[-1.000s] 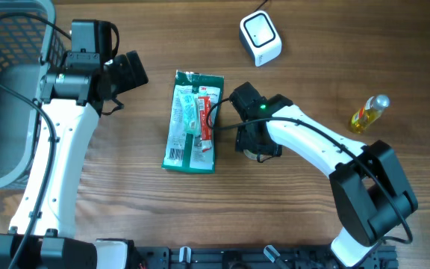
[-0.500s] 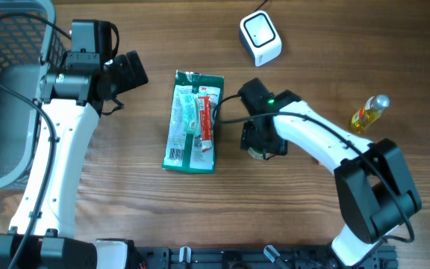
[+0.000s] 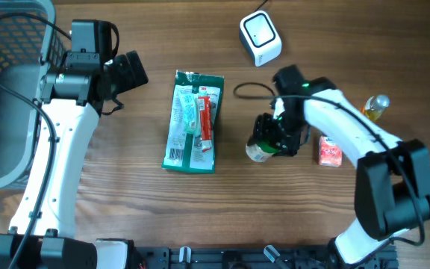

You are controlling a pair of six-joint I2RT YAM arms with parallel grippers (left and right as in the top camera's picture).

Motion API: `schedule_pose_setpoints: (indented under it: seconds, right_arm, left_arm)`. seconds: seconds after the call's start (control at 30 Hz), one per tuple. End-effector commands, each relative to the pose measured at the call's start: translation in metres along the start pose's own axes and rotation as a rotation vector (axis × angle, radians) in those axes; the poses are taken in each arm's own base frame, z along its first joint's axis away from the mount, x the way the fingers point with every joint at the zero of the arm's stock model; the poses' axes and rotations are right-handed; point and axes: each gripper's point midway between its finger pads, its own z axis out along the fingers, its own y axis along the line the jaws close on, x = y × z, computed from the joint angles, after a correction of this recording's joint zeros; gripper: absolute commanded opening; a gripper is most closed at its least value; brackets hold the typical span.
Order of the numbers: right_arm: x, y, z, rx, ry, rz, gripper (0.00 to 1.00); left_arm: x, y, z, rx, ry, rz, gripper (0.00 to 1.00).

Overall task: Scan the item barcode
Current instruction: 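Lift the jar and tip it sideways with the right gripper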

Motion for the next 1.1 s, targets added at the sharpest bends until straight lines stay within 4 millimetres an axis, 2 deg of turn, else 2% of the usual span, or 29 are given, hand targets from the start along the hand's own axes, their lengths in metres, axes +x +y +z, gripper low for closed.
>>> schedule_pose_setpoints:
  seconds: [0.0,0.2,0.37,0.67,1.07]
  right_arm:
    - [0.028,0.048,-0.031,-0.294,0.145,0.005,0.16]
    - [0.049,0.052,-0.036,-0.332,0.247,0.061,0.15]
    - [0.064,0.063,-0.045,-0.412,0.336,0.1,0.08]
    - [0.076,0.062,-0.049,-0.406,0.389,0.149,0.04]
    - [0.071,0.06,-0.046,-0.392,0.371,0.158,0.04]
  left_arm:
    - [-0.003,0.0,-0.001,0.007,-0.005,0.007,1.0]
    - [-0.003,0.0,-0.001,0.008,-0.005,0.007,1.0]
    - [-0.003,0.0,-0.001,0.007,-0.005,0.007,1.0]
    - [-0.003,0.0,-0.001,0.008,-0.005,0.007,1.0]
    - [-0.003,0.0,-0.001,0.008,-0.005,0.007,1.0]
